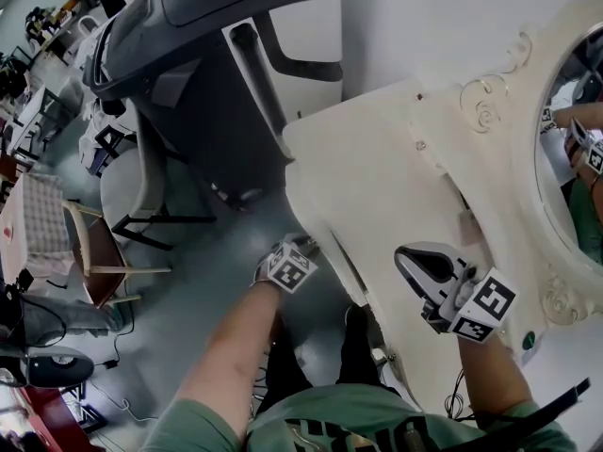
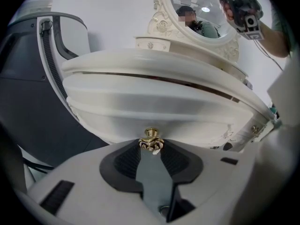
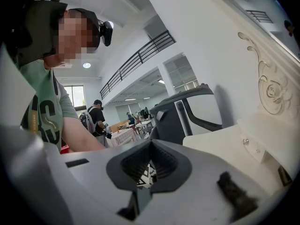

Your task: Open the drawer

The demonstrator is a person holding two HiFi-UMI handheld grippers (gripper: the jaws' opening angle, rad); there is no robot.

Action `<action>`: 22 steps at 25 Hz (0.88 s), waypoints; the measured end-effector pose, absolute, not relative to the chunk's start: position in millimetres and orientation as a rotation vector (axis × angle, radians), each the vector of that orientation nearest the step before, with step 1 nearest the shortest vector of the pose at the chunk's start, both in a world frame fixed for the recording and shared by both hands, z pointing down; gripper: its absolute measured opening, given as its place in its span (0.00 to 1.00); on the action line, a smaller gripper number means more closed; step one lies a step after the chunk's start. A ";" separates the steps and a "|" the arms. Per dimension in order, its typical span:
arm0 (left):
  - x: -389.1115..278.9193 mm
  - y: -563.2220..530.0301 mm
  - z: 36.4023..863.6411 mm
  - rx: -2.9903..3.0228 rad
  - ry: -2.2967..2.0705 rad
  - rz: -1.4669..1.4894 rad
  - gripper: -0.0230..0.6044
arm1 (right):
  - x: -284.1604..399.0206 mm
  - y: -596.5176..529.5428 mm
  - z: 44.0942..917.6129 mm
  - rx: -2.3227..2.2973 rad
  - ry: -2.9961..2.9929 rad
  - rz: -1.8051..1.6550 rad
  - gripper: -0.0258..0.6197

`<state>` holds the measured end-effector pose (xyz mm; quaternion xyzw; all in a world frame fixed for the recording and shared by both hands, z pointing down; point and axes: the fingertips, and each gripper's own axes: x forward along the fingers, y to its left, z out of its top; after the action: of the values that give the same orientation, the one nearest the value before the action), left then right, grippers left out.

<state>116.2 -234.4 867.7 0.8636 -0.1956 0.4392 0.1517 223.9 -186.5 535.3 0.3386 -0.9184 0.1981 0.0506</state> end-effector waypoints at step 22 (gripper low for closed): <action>74.0 -221.8 868.2 2.460 -0.596 1.260 0.26 | 187.9 -185.2 530.5 0.970 -2.820 0.580 0.06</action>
<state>74.0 -221.8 868.2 0.8594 -0.2082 0.4400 0.1564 187.9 -185.2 530.5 0.3187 -0.9270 0.1907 0.0518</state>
